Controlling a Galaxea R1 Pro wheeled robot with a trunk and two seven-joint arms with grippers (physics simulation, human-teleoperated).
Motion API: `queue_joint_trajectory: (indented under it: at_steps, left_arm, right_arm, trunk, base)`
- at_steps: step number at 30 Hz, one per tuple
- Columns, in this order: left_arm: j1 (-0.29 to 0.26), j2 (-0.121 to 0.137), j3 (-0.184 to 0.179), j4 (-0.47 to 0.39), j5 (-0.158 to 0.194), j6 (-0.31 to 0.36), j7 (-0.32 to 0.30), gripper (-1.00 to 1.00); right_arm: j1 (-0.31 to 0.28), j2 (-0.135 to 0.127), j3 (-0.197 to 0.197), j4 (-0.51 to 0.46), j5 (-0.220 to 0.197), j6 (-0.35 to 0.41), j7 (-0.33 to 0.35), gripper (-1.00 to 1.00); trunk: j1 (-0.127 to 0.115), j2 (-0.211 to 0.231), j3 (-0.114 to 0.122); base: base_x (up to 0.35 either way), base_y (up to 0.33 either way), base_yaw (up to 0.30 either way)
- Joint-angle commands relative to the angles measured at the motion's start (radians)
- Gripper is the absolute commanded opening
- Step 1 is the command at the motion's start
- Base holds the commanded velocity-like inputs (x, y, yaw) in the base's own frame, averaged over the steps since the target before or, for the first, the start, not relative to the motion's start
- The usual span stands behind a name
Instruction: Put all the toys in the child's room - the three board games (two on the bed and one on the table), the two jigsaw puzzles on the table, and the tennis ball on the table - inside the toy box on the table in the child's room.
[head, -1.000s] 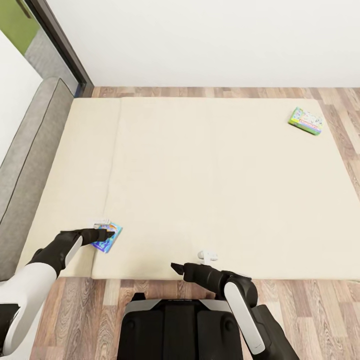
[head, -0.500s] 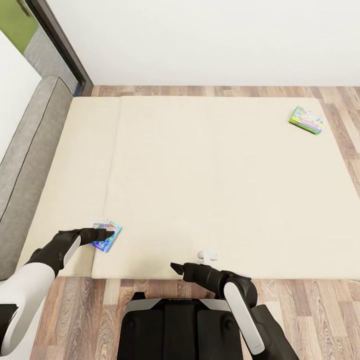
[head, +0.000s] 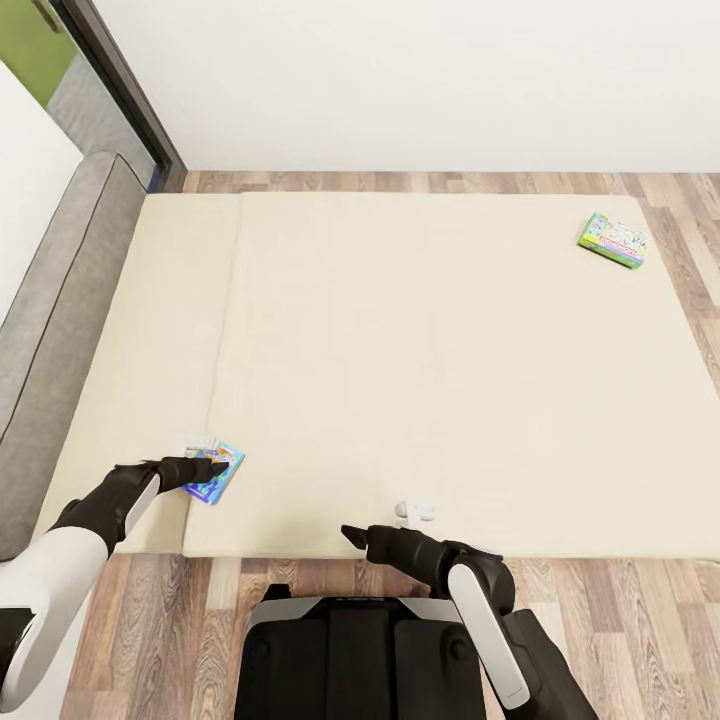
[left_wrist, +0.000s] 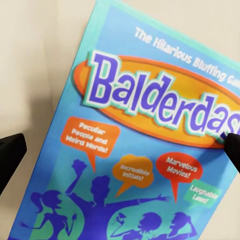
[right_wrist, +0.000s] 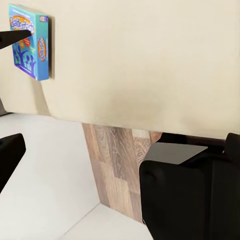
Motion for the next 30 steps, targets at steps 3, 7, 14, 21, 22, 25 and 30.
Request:
queue_joint_trajectory:
  at_steps: [3, 7, 14, 21, 22, 25, 30]
  left_arm:
    - [0.001, -0.019, -0.001, -0.001, -0.009, 0.002, 0.071, 1.00]
    - [0.001, -0.018, -0.001, -0.001, -0.009, 0.001, 0.071, 1.00]
    - [0.001, -0.018, -0.001, 0.000, -0.009, 0.001, 0.071, 1.00]
    - [0.001, -0.017, -0.001, 0.002, -0.009, 0.000, 0.071, 1.00]
    - [0.001, -0.017, -0.001, 0.002, -0.009, 0.000, 0.071, 1.00]
    - [0.001, -0.017, -0.001, 0.003, -0.009, 0.000, 0.071, 1.00]
    - [0.001, -0.015, -0.001, 0.004, -0.009, -0.001, 0.071, 1.00]
  right_arm:
    - [0.000, 0.000, -0.002, 0.000, 0.001, 0.005, 0.002, 1.00]
    - [0.000, 0.000, -0.002, 0.001, 0.001, 0.006, 0.002, 1.00]
    - [0.000, 0.000, -0.001, 0.001, 0.002, 0.006, 0.003, 1.00]
    - [0.000, -0.001, -0.001, 0.001, 0.002, 0.006, 0.003, 1.00]
    - [0.000, -0.001, -0.001, 0.001, 0.002, 0.006, 0.003, 1.00]
    - [0.000, -0.001, -0.001, 0.001, 0.002, 0.005, 0.003, 1.00]
    - [0.000, -0.003, 0.000, 0.001, 0.002, 0.004, 0.004, 1.00]
  trunk:
    - [0.002, 0.000, -0.001]
    - [0.002, 0.000, -0.001]
    - [0.002, 0.000, -0.001]
    - [0.002, 0.000, -0.001]
    - [0.002, 0.000, -0.001]
    - [0.002, 0.000, -0.001]
    - [0.002, 0.000, -0.001]
  base:
    - [0.000, 0.000, 0.000]
    - [0.000, 0.000, 0.000]
    - [0.000, 0.000, 0.000]
    - [0.000, 0.000, 0.000]
    - [0.000, 0.000, 0.000]
    - [0.000, 0.000, 0.000]
    - [0.000, 0.000, 0.000]
